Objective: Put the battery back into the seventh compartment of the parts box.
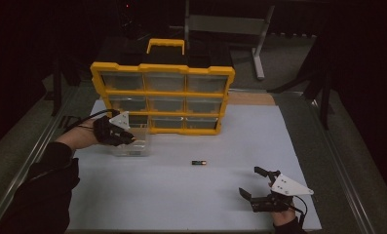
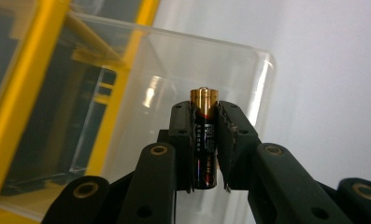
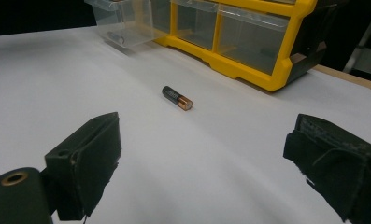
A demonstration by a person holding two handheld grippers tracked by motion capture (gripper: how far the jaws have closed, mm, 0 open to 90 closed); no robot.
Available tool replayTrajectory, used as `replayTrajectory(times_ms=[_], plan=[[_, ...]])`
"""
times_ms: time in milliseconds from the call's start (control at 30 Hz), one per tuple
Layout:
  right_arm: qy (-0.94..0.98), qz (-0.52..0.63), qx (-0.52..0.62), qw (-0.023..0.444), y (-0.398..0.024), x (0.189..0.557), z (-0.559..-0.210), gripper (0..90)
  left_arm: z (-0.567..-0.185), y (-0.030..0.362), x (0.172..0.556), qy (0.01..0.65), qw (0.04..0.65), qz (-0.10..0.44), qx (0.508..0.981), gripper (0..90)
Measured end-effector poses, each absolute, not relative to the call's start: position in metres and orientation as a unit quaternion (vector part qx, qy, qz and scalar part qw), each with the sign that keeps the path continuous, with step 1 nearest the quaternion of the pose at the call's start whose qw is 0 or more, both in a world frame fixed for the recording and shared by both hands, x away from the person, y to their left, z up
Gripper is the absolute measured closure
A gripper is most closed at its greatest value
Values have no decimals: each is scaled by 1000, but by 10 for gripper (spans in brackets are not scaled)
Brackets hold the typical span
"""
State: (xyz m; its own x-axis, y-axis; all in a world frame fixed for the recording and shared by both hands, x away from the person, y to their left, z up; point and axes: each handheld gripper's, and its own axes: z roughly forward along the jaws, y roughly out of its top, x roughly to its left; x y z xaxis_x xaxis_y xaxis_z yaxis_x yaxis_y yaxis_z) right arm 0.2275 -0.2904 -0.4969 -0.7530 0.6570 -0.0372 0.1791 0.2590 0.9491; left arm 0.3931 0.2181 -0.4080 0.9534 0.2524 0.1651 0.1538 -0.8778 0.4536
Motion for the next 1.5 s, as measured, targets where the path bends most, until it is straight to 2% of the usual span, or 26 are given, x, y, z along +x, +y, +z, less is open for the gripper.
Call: replayTrajectory(times_ms=[200,633,667,733,833,867,933,967,1000,1033,1067,1100,1200,1500], plan=[[762,544,274,220,-291,228,-497,89,-407,214,393,101,217,103,965,755],[763,542,276,219,-291,228,-497,90,-402,216,394,110,212,132,962,747],[763,542,276,219,-291,228,-497,89,-401,217,394,114,219,131,960,726],[763,542,275,220,-291,228,-497,90,-397,217,395,127,237,115,956,564],[762,543,275,220,-291,228,-497,90,-393,217,394,134,245,114,954,442],[763,542,275,220,-291,228,-497,90,-389,215,393,143,256,106,950,363],[763,541,275,221,-291,228,-497,90,-387,214,392,148,261,107,948,315],[763,542,275,221,-291,228,-497,90,-385,213,392,156,266,103,946,235],[763,542,275,221,-291,228,-497,90,-385,212,392,161,267,102,945,235],[763,542,275,221,-291,228,-497,90,-385,212,392,161,267,102,945,169],[763,542,275,221,-291,228,-497,89,-384,209,391,163,273,87,944,169],[763,542,275,221,-291,228,-497,90,-383,207,391,165,273,92,943,57],[763,541,275,221,-291,227,-497,90,-379,202,389,165,281,94,941,8],[762,543,275,222,-291,227,-497,90,-373,181,380,148,299,88,939,0]])
